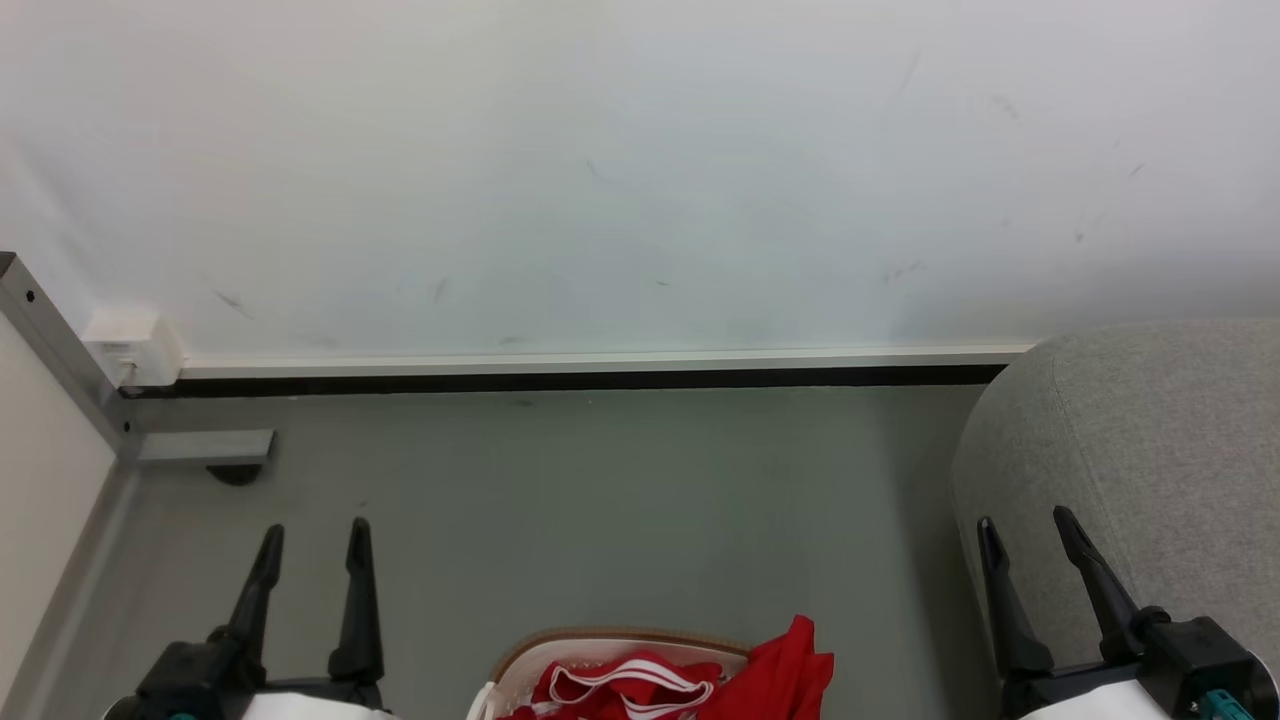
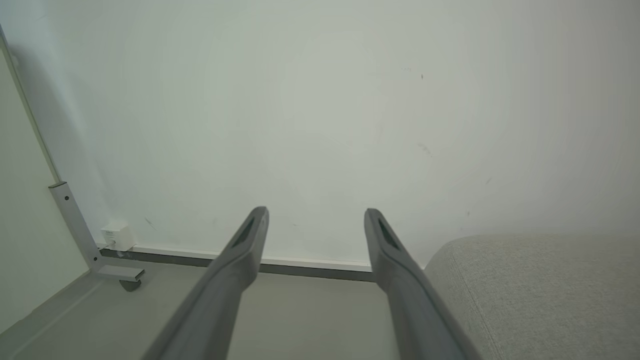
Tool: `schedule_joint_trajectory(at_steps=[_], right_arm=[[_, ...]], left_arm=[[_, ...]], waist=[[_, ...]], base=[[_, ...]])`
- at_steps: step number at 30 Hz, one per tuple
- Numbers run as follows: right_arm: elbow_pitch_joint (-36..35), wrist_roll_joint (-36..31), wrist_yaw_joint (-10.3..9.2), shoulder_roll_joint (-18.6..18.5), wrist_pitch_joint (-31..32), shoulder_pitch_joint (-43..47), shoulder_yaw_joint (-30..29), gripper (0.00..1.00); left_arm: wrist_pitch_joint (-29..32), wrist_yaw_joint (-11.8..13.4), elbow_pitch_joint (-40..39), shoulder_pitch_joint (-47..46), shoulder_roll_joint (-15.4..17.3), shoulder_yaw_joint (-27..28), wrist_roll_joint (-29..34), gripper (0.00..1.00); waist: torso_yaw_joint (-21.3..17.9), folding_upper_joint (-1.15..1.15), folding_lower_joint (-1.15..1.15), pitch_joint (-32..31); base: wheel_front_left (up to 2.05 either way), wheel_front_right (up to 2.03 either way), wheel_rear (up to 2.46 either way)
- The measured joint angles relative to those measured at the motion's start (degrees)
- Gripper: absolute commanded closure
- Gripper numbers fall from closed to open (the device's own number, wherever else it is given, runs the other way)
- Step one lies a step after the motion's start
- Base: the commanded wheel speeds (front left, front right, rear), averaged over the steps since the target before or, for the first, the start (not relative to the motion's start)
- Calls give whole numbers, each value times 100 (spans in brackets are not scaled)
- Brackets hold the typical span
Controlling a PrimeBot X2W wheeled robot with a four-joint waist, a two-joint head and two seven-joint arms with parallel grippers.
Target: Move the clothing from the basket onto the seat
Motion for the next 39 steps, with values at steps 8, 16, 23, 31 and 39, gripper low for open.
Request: schedule_joint_trajectory(at_steps=[8,16,23,31,39], right_arm=[[-41,-261,1,9,-96,-1,33,0],[-115,-506,1,23,-160,4,98,0],[-141,-555,9,30,-185,5,112,0],[-172,-487,9,34,-185,2,110,0],[-300,-281,9,40,-187,-58,-66,0]], left_arm=[[-96,-9,-46,4,-34,62,332,0],[-160,-53,-80,30,-65,127,656,0],[-194,-114,-76,35,-105,199,716,0],[-194,-190,-67,35,-159,313,621,0],[-194,-434,341,-119,-210,258,411,0]], waist=[[-17,0,0,-4],[-38,0,0,-16],[-53,0,0,-10],[-100,0,0,21],[-274,0,0,283]], base=[[0,0,0],[0,0,0],[0,0,0],[0,0,0],[0,0,0]])
